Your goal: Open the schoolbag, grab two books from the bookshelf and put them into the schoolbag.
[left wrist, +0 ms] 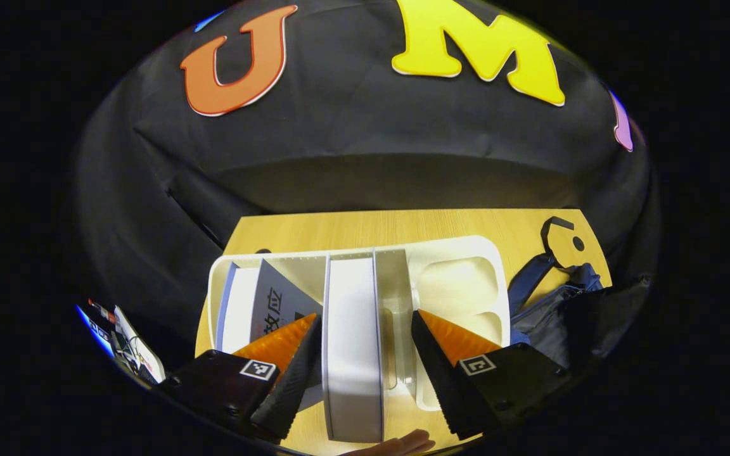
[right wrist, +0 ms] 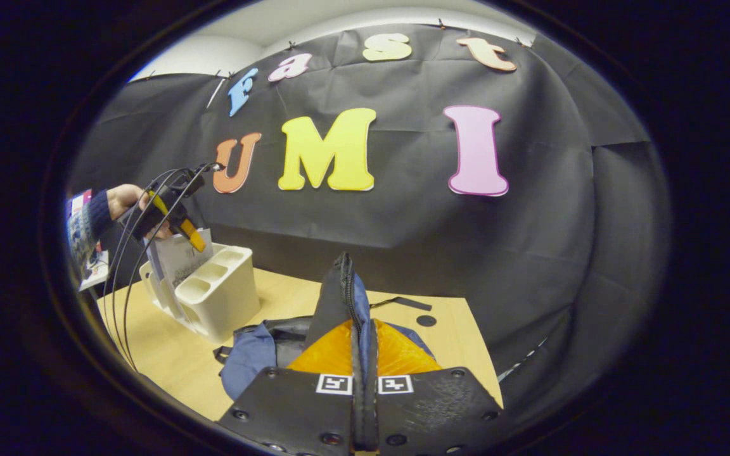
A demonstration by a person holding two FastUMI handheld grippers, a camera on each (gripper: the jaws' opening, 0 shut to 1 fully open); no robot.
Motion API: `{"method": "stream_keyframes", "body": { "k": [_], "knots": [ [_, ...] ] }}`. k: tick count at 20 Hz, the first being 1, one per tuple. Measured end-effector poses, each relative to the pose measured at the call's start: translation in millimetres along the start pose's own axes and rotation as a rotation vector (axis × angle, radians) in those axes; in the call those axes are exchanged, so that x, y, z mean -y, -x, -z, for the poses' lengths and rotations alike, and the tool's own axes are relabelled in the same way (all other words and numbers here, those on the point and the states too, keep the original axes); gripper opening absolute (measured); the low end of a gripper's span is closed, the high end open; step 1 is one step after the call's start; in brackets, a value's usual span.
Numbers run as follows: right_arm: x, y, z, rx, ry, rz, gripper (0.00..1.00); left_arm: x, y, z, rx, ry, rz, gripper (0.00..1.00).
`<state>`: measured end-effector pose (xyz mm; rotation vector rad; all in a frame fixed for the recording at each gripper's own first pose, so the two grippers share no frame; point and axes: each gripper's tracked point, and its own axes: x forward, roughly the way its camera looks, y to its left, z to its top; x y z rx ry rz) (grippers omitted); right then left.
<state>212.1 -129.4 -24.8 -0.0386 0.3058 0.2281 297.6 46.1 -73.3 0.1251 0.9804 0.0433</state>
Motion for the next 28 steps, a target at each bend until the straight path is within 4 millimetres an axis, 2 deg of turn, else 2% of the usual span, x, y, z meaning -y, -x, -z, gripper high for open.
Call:
{"method": "stream_keyframes", "body": {
  "k": [4,6,7,10,14,16,22,24,28],
  "knots": [
    [4,1,9,0.002,-0.008,0.001,0.00,5,-5,18,-0.123,0.006,0.006,0.81],
    [4,1,13,0.004,-0.009,-0.002,0.00,1,-5,18,-0.138,-0.004,-0.013,0.77],
    [4,1,14,0.003,-0.015,-0.007,0.00,-2,-6,17,-0.132,-0.017,-0.018,0.70],
    [3,-1,20,0.000,-0.034,-0.024,0.00,-5,-10,19,-0.150,-0.020,-0.053,0.65],
    [4,-3,25,0.001,-0.053,-0.035,0.00,11,-4,23,-0.159,0.009,-0.032,0.49],
    [5,-5,30,-0.010,-0.057,-0.039,0.00,12,1,26,-0.137,0.009,-0.053,0.49],
    [-1,-9,36,-0.018,-0.031,-0.040,0.00,21,30,29,-0.055,-0.032,-0.089,0.46],
    [-2,-9,37,-0.019,-0.022,-0.041,0.00,29,46,34,-0.019,-0.037,-0.067,0.46],
    [-3,-11,40,-0.024,-0.029,-0.043,0.00,25,75,53,0.037,-0.064,-0.055,0.46]
  ]
}}
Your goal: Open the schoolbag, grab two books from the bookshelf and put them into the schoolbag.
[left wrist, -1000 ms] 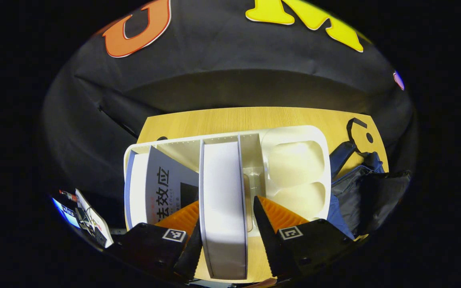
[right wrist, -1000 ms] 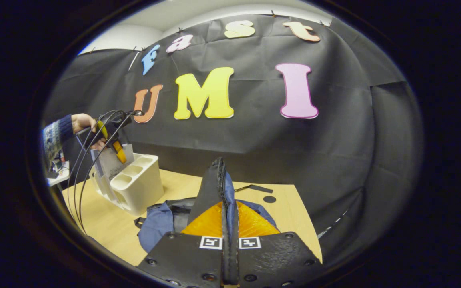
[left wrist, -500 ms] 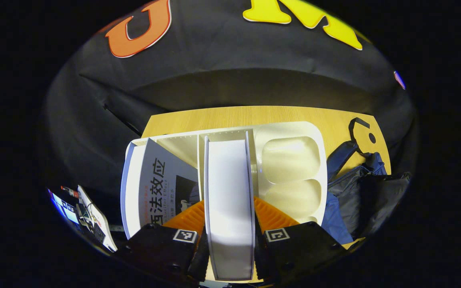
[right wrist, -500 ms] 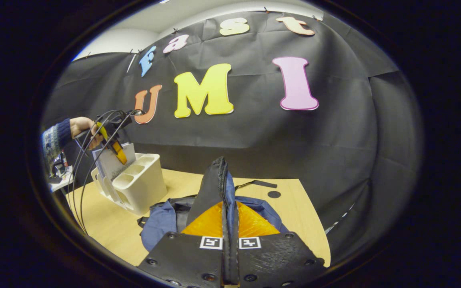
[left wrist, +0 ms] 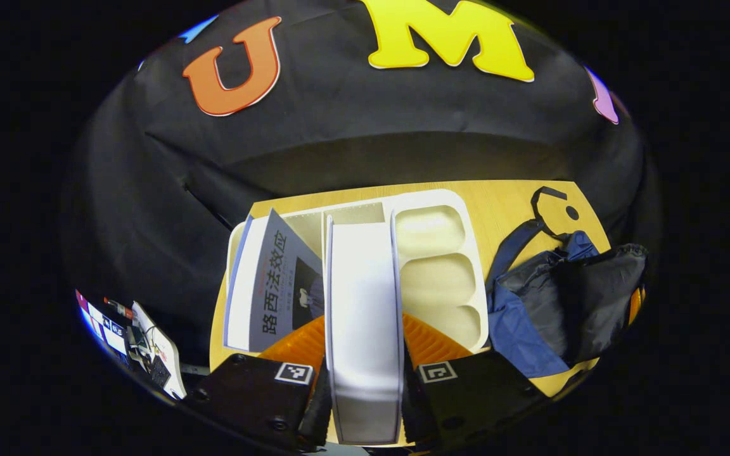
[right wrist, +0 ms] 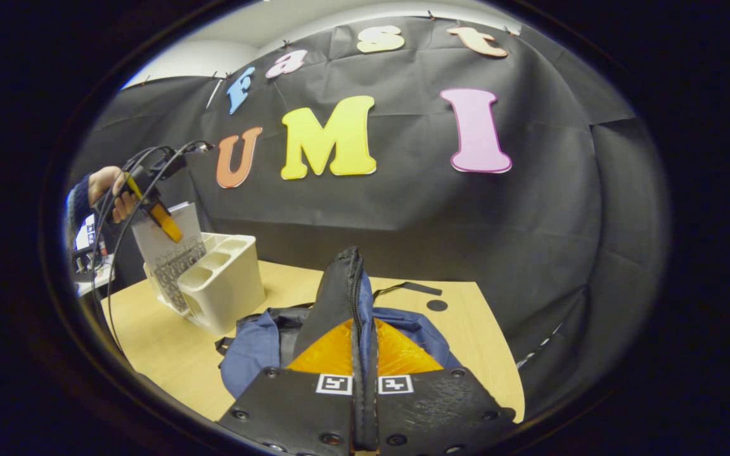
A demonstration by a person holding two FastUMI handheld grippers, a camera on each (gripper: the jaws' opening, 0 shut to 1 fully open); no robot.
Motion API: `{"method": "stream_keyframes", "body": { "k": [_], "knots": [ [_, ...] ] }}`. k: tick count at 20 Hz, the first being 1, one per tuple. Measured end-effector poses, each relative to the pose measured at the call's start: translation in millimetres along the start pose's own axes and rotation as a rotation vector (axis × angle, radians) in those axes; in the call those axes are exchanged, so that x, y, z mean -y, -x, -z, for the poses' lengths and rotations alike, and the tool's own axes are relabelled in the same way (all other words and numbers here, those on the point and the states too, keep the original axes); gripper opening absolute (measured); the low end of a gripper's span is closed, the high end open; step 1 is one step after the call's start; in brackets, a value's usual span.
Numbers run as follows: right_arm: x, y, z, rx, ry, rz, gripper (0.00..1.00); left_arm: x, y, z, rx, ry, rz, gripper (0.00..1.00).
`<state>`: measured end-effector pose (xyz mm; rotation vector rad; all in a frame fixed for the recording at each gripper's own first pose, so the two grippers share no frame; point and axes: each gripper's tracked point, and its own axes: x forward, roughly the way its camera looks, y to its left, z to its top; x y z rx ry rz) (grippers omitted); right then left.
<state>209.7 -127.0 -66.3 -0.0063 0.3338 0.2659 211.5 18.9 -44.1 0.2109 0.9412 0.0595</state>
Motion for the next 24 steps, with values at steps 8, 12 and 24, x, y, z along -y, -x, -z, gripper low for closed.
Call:
{"method": "stream_keyframes", "body": {
  "k": [8,12,24],
  "knots": [
    [7,-4,11,-0.020,-0.070,0.003,0.00,-11,42,60,0.109,0.175,0.120,0.46],
    [2,-6,9,-0.020,-0.068,0.007,0.00,-23,55,93,0.127,0.228,0.143,0.46],
    [-10,-12,8,-0.046,-0.075,0.034,0.00,-2,81,140,0.162,0.495,0.386,0.46]
  ]
}}
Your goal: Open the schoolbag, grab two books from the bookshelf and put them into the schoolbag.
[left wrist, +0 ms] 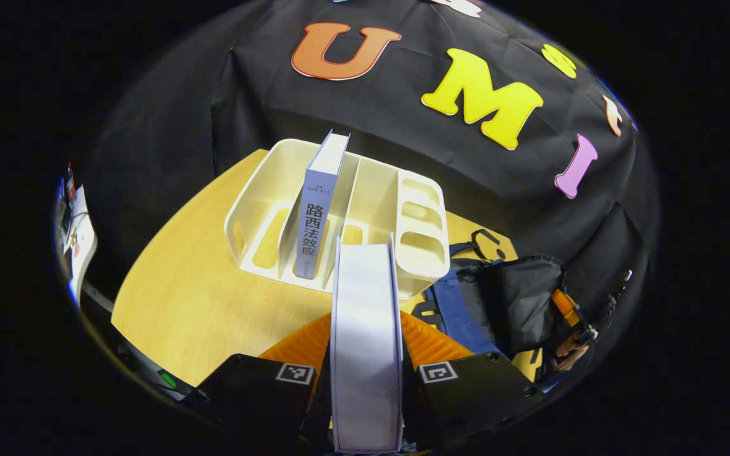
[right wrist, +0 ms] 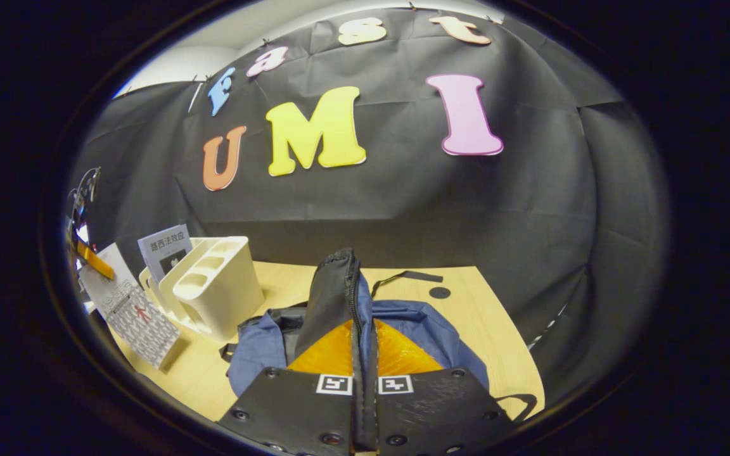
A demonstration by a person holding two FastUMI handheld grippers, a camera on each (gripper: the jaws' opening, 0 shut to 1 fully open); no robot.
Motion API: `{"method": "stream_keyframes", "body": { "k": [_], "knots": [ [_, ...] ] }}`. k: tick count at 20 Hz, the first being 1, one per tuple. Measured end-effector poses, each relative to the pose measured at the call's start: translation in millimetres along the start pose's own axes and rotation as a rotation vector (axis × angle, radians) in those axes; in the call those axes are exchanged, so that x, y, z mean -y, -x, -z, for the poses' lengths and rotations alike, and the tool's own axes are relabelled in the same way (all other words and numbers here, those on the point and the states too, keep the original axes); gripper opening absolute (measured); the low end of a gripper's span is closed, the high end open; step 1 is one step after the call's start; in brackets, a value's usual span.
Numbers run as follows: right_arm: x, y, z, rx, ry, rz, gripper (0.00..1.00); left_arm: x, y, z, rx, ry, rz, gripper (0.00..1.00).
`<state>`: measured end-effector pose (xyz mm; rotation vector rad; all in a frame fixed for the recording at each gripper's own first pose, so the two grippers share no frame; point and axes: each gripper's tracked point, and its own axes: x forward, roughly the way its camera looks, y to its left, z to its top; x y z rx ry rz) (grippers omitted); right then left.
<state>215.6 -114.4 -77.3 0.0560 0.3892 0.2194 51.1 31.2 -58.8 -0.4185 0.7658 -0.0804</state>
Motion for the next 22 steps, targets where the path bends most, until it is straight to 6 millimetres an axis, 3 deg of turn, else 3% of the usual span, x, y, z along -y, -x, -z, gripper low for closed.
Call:
{"method": "stream_keyframes", "body": {
  "k": [6,12,22],
  "knots": [
    [-7,-5,-2,-0.029,0.020,0.006,0.00,26,-13,6,0.013,0.175,0.158,0.46],
    [-10,-2,-14,-0.031,0.059,-0.002,0.00,59,-50,18,-0.011,0.300,0.290,0.46],
    [-23,7,-39,-0.008,0.081,-0.076,0.00,154,-117,6,0.026,0.402,0.449,0.46]
  ]
}}
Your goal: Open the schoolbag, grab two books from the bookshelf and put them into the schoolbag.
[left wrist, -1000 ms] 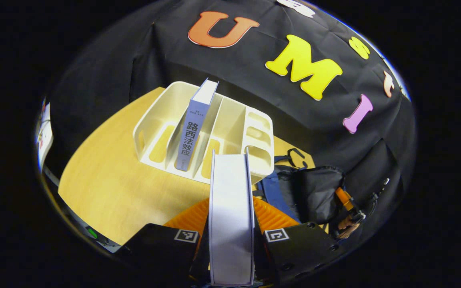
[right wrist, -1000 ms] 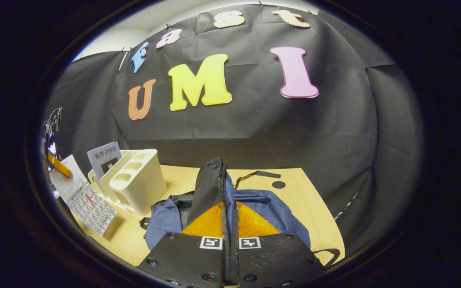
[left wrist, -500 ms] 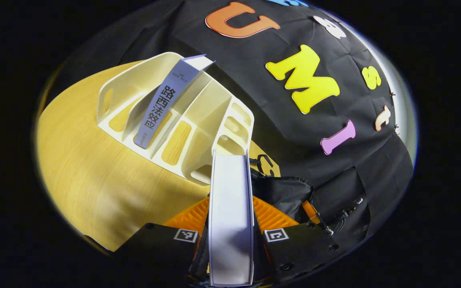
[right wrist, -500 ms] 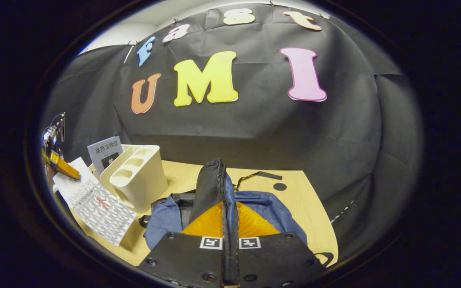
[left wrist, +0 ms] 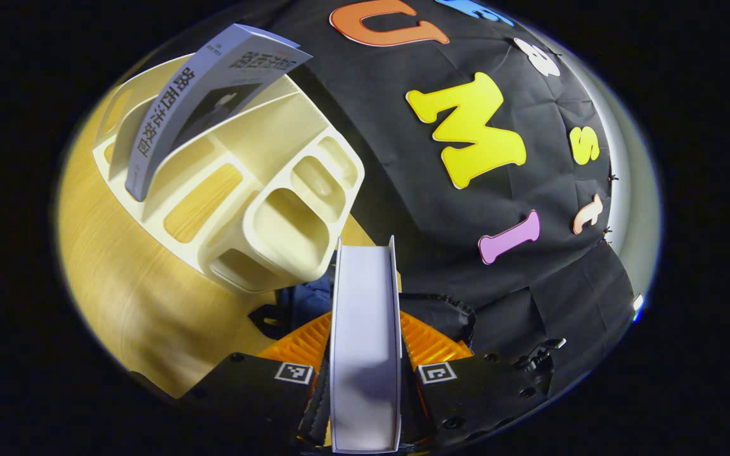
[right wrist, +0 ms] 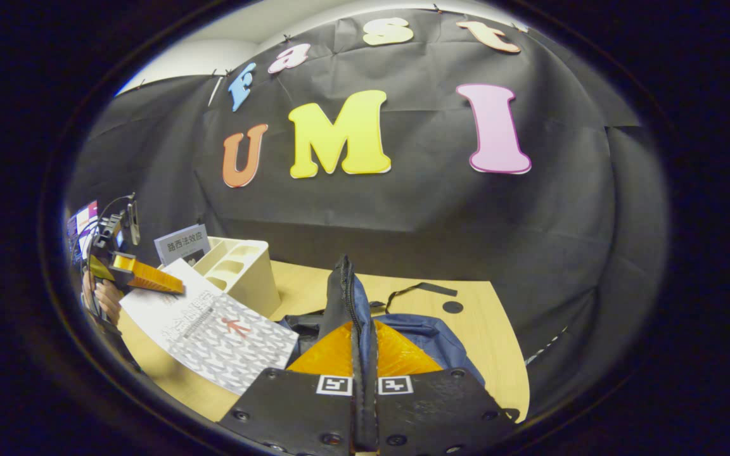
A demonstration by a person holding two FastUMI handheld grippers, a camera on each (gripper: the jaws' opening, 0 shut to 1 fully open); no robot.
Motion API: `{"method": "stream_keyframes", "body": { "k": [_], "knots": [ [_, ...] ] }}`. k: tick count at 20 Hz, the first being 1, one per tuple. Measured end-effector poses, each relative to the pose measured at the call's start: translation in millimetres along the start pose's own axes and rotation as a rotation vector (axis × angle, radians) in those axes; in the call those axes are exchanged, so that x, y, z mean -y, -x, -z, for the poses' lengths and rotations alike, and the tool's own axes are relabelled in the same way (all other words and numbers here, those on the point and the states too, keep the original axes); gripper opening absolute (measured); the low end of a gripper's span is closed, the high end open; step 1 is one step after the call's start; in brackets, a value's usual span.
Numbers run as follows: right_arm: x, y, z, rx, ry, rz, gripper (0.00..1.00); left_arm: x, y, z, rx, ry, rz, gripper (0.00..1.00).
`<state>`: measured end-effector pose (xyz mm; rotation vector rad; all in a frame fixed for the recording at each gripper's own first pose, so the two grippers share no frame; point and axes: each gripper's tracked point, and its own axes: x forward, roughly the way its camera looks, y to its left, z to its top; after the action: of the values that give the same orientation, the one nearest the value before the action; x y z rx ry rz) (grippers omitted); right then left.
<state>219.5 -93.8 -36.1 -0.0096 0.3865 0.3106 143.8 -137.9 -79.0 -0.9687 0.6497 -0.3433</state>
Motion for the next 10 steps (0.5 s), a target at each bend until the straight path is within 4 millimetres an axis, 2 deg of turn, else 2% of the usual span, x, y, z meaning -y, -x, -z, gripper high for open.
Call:
{"method": "stream_keyframes", "body": {
  "k": [5,10],
  "knots": [
    [0,2,-13,0.010,-0.011,-0.006,0.00,13,-52,21,-0.002,0.001,-0.004,0.46],
    [-1,12,-34,0.060,-0.003,0.006,0.00,22,-97,29,0.024,0.011,-0.003,0.46]
  ]
}}
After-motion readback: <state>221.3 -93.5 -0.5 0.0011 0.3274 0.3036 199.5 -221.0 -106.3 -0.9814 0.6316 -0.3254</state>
